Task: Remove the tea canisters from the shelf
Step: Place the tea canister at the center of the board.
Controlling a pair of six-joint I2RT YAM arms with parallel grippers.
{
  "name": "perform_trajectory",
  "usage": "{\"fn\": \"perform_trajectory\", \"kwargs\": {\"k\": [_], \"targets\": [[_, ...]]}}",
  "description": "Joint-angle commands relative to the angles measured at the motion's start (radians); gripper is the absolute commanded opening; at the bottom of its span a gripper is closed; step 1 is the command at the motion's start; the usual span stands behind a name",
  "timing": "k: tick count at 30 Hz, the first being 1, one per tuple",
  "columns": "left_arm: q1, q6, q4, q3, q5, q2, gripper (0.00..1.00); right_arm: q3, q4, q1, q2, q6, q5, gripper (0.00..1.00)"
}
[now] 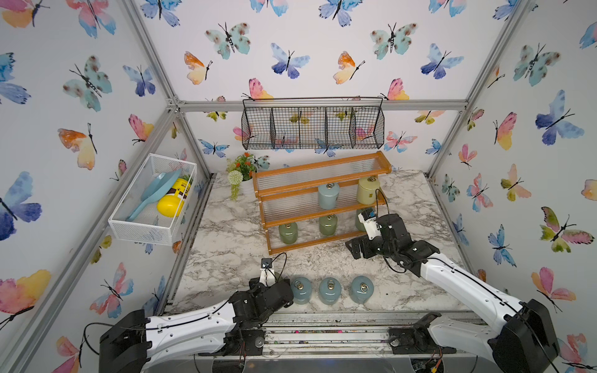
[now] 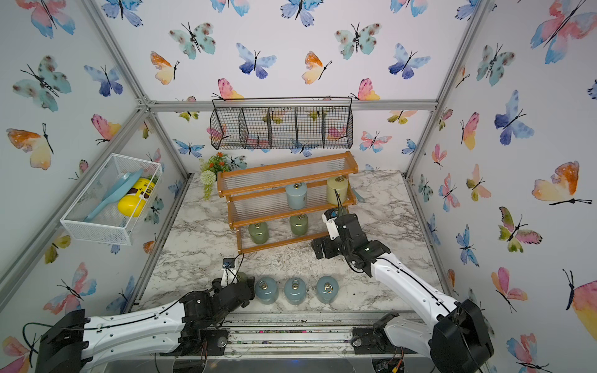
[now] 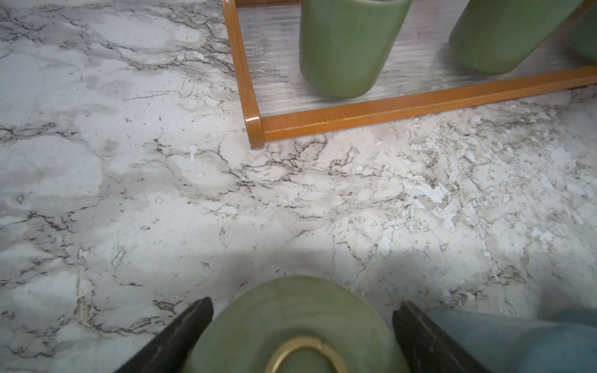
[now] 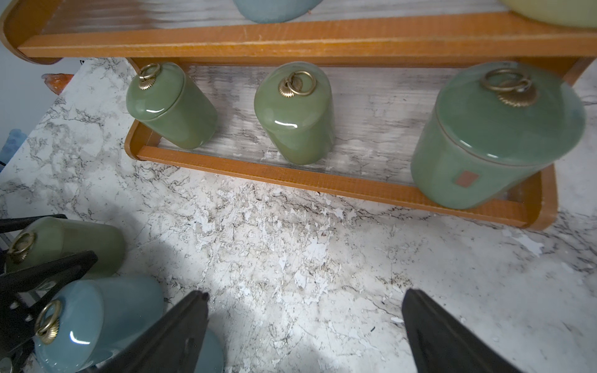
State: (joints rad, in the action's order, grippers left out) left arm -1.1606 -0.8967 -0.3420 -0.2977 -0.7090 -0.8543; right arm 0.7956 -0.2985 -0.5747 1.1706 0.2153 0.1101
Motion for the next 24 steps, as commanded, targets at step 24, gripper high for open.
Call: {"fn": "perform_trajectory", "kwargs": {"k": [24], "targets": [[0.0,-0.054,-0.183,-0.099,0.042,0.051,0.67,-0.015,0.03,0.007,0.011,-0.005,0.044,1.0]]}}
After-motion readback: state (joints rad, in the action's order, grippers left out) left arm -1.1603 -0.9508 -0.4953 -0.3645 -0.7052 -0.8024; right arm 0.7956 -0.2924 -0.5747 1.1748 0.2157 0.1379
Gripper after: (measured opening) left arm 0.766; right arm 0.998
